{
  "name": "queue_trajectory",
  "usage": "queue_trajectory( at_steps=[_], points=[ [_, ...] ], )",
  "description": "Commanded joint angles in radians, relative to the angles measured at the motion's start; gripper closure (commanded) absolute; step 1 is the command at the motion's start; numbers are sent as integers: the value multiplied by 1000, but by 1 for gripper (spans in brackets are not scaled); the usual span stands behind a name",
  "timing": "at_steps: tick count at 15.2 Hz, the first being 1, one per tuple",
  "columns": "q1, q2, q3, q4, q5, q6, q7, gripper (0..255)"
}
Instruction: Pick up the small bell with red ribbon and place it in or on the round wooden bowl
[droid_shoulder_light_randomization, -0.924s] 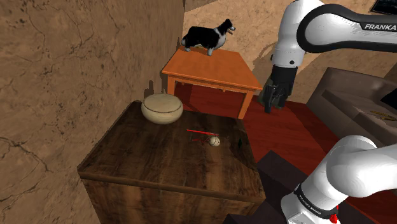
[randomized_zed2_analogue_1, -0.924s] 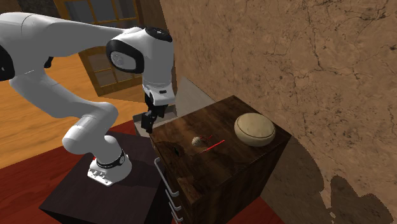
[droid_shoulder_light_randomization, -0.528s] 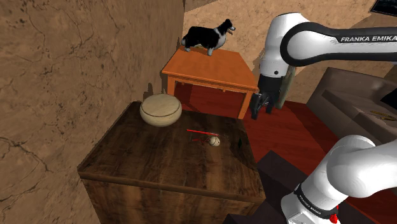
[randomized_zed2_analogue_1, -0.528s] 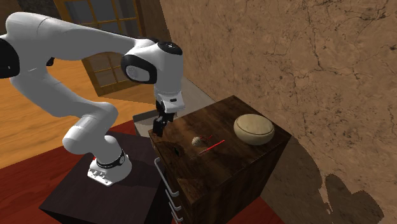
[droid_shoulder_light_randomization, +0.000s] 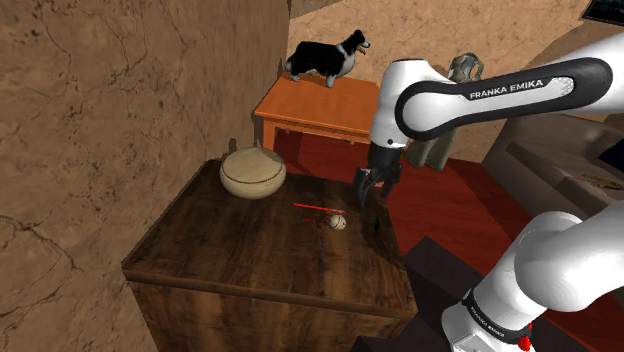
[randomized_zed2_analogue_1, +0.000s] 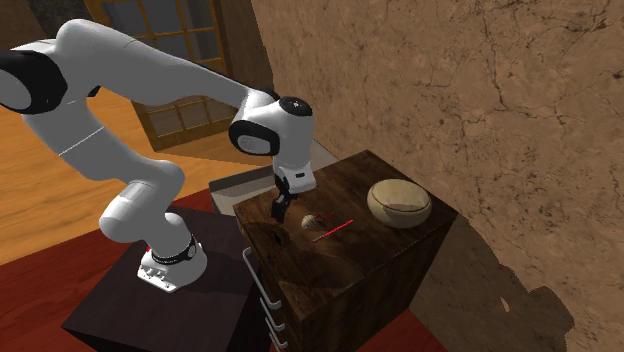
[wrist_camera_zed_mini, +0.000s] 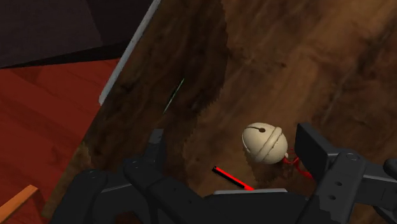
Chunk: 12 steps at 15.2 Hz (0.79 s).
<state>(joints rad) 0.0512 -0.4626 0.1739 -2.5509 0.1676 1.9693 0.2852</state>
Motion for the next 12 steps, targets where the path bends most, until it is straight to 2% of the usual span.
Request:
queue_trajectory(
  at_steps=[1, 6, 12],
  points=[
    [6, 60, 16, 10, 16, 68, 18, 0],
    [18, 230, 56, 47, 38, 235, 62, 0],
    [23, 282, 66, 7, 43, 327, 63, 0]
  ],
)
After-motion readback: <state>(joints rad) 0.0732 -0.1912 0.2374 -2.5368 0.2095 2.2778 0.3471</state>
